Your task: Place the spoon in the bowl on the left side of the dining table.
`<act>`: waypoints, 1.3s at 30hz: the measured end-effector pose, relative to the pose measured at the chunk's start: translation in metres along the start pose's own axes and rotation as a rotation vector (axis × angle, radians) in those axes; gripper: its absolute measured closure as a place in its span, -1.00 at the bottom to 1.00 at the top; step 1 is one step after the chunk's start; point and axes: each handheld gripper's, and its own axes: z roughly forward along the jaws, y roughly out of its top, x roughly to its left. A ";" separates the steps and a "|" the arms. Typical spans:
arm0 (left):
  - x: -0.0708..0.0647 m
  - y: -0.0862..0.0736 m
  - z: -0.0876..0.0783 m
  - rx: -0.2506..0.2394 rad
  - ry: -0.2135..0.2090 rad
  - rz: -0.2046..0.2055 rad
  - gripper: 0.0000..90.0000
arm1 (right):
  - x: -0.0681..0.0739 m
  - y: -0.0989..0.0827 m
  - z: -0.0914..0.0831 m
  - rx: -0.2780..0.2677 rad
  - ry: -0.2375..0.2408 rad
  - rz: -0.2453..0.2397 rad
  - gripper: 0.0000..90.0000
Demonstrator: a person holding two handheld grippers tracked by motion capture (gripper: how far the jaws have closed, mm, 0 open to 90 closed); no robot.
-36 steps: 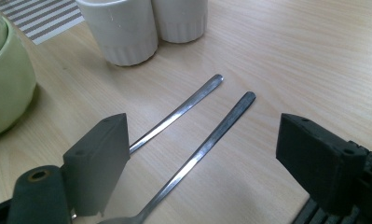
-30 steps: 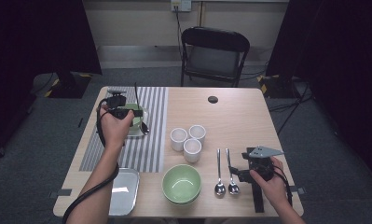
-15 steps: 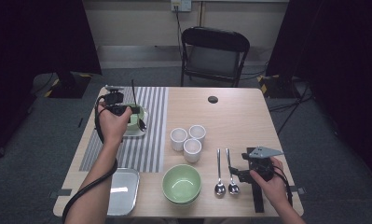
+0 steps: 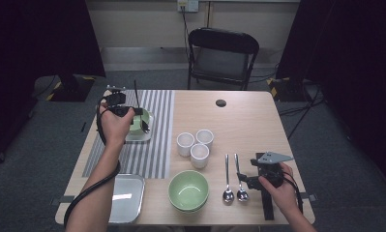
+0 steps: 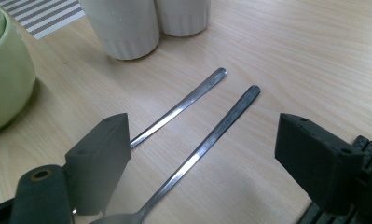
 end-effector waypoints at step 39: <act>0.034 0.021 0.025 -0.021 0.107 -0.021 1.00 | 0.000 0.001 0.003 0.002 0.025 0.009 -0.60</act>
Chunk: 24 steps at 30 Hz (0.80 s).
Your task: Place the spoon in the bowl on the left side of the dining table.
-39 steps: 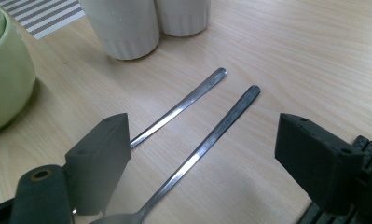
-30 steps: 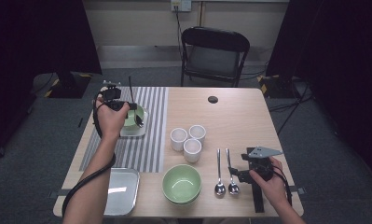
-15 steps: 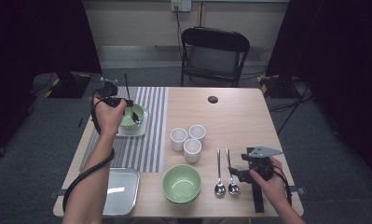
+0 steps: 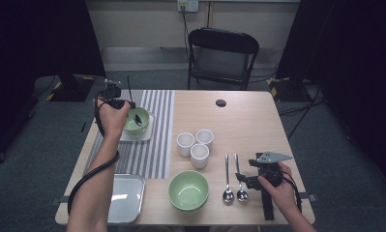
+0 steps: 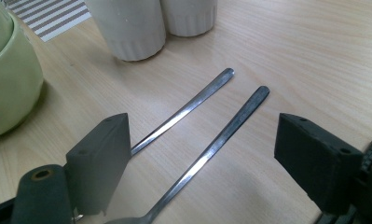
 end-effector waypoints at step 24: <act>0.014 -0.004 0.028 0.030 0.043 -0.016 1.00 | 0.002 -0.001 0.002 0.007 0.018 0.000 -0.60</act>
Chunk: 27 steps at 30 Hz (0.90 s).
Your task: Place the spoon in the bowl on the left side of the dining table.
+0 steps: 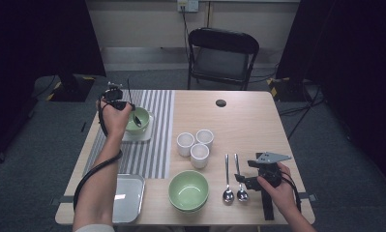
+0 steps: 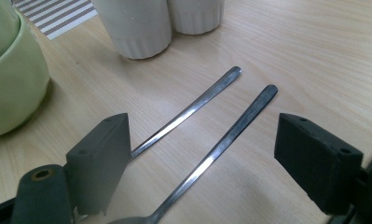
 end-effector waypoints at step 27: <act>0.005 -0.009 0.015 0.036 0.023 -0.014 1.00 | 0.000 0.000 0.000 -0.002 0.005 0.000 -0.60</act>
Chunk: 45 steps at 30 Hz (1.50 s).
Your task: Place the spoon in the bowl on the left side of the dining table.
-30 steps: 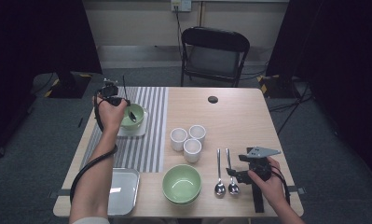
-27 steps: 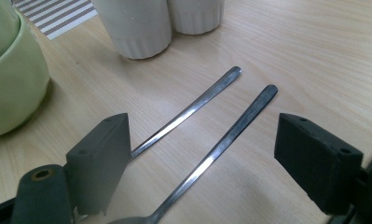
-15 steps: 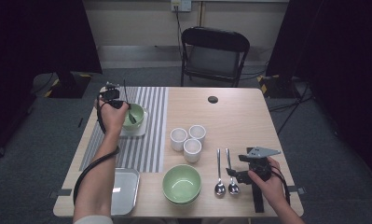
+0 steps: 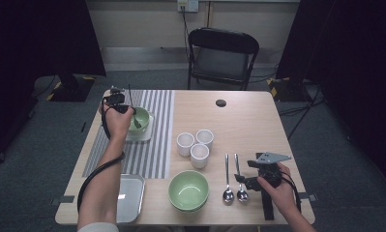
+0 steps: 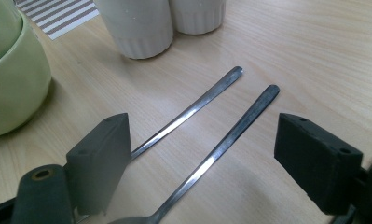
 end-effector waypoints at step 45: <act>0.008 -0.005 0.010 -0.011 0.049 0.014 0.74 | 0.002 -0.001 0.002 0.004 0.021 -0.016 -0.60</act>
